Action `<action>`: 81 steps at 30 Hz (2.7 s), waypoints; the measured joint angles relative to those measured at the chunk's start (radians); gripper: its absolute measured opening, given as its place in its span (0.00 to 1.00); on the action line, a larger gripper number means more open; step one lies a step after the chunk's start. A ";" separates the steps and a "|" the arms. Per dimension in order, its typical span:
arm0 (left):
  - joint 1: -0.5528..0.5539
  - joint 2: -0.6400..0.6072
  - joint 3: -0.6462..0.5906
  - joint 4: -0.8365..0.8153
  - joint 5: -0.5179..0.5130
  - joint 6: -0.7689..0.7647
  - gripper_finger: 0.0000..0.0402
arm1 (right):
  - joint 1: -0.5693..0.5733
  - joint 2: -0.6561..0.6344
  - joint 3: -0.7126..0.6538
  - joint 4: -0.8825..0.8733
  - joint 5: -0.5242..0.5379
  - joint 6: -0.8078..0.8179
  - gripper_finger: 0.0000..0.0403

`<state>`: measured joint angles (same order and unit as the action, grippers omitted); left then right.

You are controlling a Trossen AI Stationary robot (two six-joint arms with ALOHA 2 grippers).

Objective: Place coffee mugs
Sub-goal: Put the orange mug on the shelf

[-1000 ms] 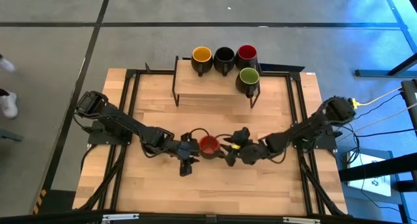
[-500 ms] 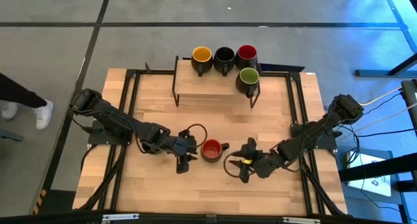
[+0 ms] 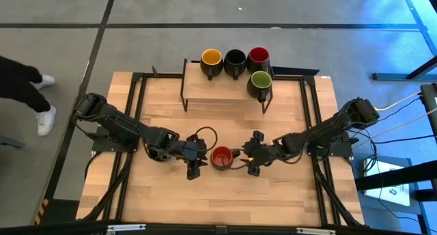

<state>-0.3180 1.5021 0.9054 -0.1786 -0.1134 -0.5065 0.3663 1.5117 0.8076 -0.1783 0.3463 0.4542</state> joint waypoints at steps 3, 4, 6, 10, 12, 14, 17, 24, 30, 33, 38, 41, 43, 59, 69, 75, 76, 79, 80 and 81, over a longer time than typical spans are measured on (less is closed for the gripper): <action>-0.001 0.000 0.000 0.000 0.002 -0.045 0.25 | -0.043 0.013 -0.025 0.064 -0.044 -0.142 0.66; -0.002 0.000 0.000 -0.001 0.003 -0.060 0.25 | -0.060 0.022 -0.035 0.103 -0.068 -0.173 0.65; -0.004 0.000 0.000 -0.004 0.008 -0.073 0.25 | -0.091 0.036 -0.057 0.159 -0.120 -0.221 0.62; -0.011 0.000 0.000 -0.002 0.026 -0.095 0.25 | -0.115 0.067 -0.063 0.247 -0.180 -0.275 0.55; -0.012 0.000 0.000 -0.002 0.034 -0.095 0.25 | -0.119 0.089 -0.063 0.264 -0.207 -0.291 0.50; -0.012 0.000 0.000 -0.002 0.034 -0.095 0.25 | -0.119 0.108 -0.065 0.263 -0.224 -0.302 0.46; -0.011 0.000 0.000 -0.002 0.052 -0.104 0.25 | -0.108 0.134 -0.065 0.282 -0.233 -0.303 0.37; -0.005 -0.086 0.056 -0.215 0.161 -0.147 0.24 | -0.098 0.146 -0.060 0.298 -0.219 -0.218 0.11; -0.007 -0.281 0.126 -0.427 0.172 -0.057 0.24 | -0.064 0.147 0.010 0.193 -0.109 -0.050 0.11; -0.004 -0.400 0.128 -0.469 0.187 -0.007 0.24 | -0.035 0.147 0.088 0.074 -0.004 0.095 0.11; -0.001 -0.573 0.128 -0.493 0.156 0.044 0.24 | 0.016 0.147 0.256 -0.155 0.191 0.321 0.11; -0.001 -0.640 0.128 -0.494 0.106 0.056 0.24 | 0.029 0.147 0.371 -0.317 0.291 0.438 0.11; -0.001 -0.672 0.128 -0.493 0.079 0.087 0.24 | 0.028 0.147 0.432 -0.403 0.353 0.501 0.11; -0.001 -0.703 0.129 -0.487 0.078 0.163 0.24 | -0.189 0.145 0.595 -0.628 0.498 0.727 0.11; -0.001 -0.704 0.129 -0.487 0.078 0.178 0.24 | -0.306 0.145 0.595 -0.655 0.411 0.748 0.11; -0.001 -0.704 0.129 -0.487 0.071 0.179 0.24 | -0.348 0.145 0.629 -0.705 0.404 0.747 0.11; -0.001 -0.704 0.129 -0.487 0.071 0.179 0.24 | -0.351 0.144 0.629 -0.704 0.405 0.749 0.11; -0.001 -0.704 0.129 -0.487 0.071 0.179 0.24 | -0.359 0.145 0.629 -0.711 0.416 0.771 0.11; -0.001 -0.704 0.129 -0.487 0.071 0.179 0.24 | -0.366 0.145 0.629 -0.713 0.419 0.772 0.11; -0.001 -0.704 0.129 -0.487 0.070 0.179 0.24 | -0.369 0.145 0.629 -0.714 0.413 0.772 0.11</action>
<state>-0.3195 0.7982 1.0344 -0.6654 -0.0429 -0.3271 -0.0024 1.6566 1.4361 -0.8919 0.7591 1.2266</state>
